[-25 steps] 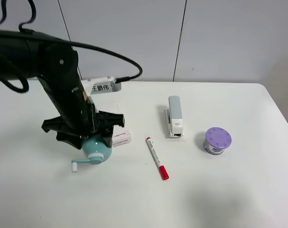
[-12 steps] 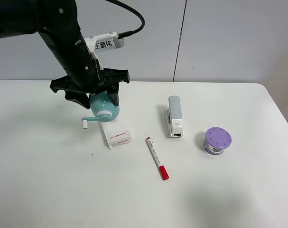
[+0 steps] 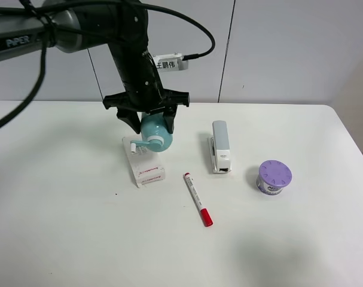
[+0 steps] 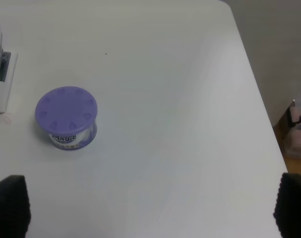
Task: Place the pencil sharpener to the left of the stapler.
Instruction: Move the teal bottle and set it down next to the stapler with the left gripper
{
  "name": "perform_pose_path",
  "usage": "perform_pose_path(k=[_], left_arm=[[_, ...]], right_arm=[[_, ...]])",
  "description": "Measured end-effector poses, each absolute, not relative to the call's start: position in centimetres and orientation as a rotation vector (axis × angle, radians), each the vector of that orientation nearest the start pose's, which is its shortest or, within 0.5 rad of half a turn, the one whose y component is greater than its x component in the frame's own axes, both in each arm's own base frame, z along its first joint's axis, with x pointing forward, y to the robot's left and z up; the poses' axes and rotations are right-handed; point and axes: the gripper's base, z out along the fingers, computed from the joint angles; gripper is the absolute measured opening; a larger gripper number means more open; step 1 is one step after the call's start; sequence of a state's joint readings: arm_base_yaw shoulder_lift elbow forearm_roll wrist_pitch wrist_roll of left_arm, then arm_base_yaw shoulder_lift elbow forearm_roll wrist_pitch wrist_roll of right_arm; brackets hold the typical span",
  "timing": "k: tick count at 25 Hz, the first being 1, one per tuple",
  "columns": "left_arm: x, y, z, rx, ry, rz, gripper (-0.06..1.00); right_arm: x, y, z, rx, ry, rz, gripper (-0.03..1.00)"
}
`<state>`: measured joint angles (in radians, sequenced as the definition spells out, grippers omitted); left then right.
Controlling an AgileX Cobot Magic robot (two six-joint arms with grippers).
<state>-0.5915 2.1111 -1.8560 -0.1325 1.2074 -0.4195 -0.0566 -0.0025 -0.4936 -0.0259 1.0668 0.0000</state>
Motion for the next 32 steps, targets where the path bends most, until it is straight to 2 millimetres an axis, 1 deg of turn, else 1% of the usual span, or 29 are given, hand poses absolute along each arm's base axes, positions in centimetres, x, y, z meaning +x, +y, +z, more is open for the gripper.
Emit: perform_pose_path(k=[3,7,14,21,24,32], left_arm=[[38.0,-26.9,22.8,0.21,2.992,-0.331,0.66],[39.2,-27.8,21.7,0.224,2.981,-0.344,0.66],[39.7,-28.2,18.9,0.223,3.037,-0.32,0.66],[39.9,-28.4,16.9,0.222,3.079,-0.299,0.66],[39.9,-28.4,16.5,0.22,3.088,-0.301,0.66],[39.6,-29.0,16.6,0.232,3.081,-0.323,0.66]], right_arm=[[-0.5,-0.2,27.5,0.059,2.054,-0.066,0.99],[-0.5,-0.2,27.5,0.059,2.054,-0.066,0.99],[-0.5,-0.2,27.5,0.059,2.054,-0.066,0.99],[-0.5,-0.2,27.5,0.059,2.054,-0.066,0.99],[-0.5,-0.2,27.5,0.059,2.054,-0.066,0.99],[-0.5,-0.2,27.5,0.059,2.054,-0.066,0.99]])
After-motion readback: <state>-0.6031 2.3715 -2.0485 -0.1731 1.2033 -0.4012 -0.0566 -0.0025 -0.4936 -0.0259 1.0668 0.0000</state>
